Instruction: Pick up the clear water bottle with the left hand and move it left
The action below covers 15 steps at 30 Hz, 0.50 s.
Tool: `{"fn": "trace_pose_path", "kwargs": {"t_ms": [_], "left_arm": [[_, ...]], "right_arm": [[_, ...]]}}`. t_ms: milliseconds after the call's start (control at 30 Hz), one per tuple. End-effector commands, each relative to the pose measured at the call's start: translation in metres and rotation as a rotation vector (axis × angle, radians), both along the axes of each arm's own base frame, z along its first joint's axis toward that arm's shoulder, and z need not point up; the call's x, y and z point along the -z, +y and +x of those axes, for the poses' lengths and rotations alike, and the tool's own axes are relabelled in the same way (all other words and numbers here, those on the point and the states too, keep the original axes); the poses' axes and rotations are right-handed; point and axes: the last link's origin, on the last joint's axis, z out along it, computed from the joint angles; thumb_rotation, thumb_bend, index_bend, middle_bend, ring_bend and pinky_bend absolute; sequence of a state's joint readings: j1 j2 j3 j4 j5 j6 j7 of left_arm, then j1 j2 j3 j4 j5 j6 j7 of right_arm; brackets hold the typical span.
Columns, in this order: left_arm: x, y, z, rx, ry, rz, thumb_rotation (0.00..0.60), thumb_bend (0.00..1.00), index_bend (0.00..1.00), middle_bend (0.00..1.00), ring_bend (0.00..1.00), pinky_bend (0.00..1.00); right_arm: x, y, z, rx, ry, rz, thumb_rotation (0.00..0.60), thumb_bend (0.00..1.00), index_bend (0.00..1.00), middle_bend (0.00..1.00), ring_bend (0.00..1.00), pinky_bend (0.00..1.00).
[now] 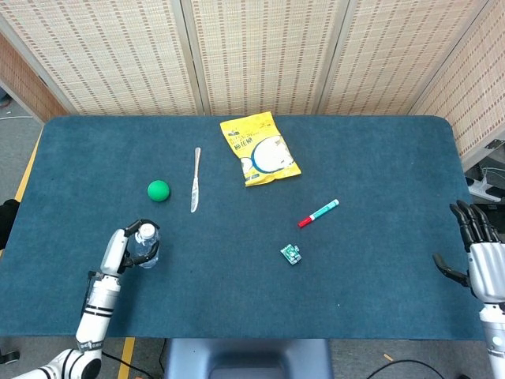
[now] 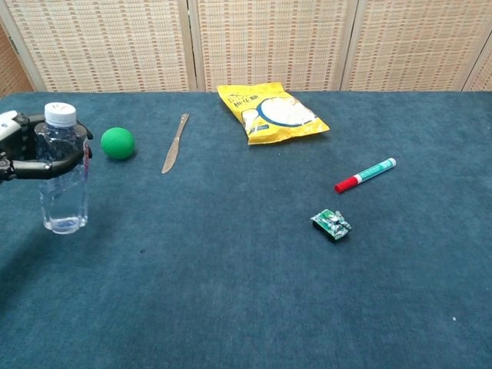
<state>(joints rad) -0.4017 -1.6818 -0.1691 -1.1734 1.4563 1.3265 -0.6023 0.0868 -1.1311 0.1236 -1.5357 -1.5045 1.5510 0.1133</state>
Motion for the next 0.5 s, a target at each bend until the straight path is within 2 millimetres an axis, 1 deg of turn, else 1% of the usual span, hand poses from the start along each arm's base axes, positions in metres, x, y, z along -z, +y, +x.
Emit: {"fn": "trace_pose_path", "kwargs": {"t_ms": [33, 67, 100, 133, 233, 367, 400, 500], "left_arm": [[-0.048, 0.028, -0.007, 0.069, 0.578, 0.408, 0.6, 0.57, 0.56, 0.64, 0.55, 0.65], [-0.053, 0.031, -0.008, 0.071, 0.648, 0.465, 0.6, 0.57, 0.57, 0.65, 0.56, 0.66], [-0.054, 0.032, -0.008, 0.066, 0.65, 0.482, 0.6, 0.57, 0.58, 0.66, 0.56, 0.67], [-0.054, 0.032, -0.007, 0.058, 0.608, 0.477, 0.6, 0.57, 0.58, 0.66, 0.57, 0.67], [-0.051, 0.029, 0.0, 0.033, 0.32, 0.374, 0.6, 0.57, 0.59, 0.67, 0.57, 0.68], [-0.051, 0.022, 0.011, -0.007, -0.146, 0.185, 0.6, 0.57, 0.59, 0.67, 0.57, 0.68], [-0.051, 0.02, 0.015, -0.031, -0.324, 0.117, 0.6, 0.57, 0.59, 0.67, 0.57, 0.68], [-0.057, 0.018, 0.02, -0.064, -0.664, -0.026, 0.6, 0.59, 0.6, 0.68, 0.57, 0.69]], "right_arm": [[0.0, 0.0, 0.0, 0.001, -0.001, -0.002, 0.6, 0.2, 0.0, 0.03, 0.0, 0.2], [0.0, 0.0, 0.0, 0.002, -0.002, -0.003, 0.6, 0.2, 0.0, 0.03, 0.0, 0.2], [0.0, 0.0, 0.0, 0.002, -0.002, -0.003, 0.6, 0.2, 0.0, 0.03, 0.0, 0.2], [0.0, 0.0, 0.0, 0.003, -0.001, -0.003, 0.6, 0.2, 0.0, 0.03, 0.0, 0.2], [0.001, -0.001, 0.0, 0.006, 0.001, -0.001, 0.6, 0.2, 0.0, 0.03, 0.0, 0.2], [0.002, -0.001, 0.0, 0.01, 0.003, 0.008, 0.6, 0.2, 0.0, 0.03, 0.0, 0.2], [0.002, -0.001, 0.0, 0.011, 0.004, 0.01, 0.6, 0.2, 0.0, 0.03, 0.0, 0.2], [0.001, -0.001, 0.0, 0.012, 0.003, 0.01, 0.6, 0.2, 0.0, 0.03, 0.0, 0.2]]}}
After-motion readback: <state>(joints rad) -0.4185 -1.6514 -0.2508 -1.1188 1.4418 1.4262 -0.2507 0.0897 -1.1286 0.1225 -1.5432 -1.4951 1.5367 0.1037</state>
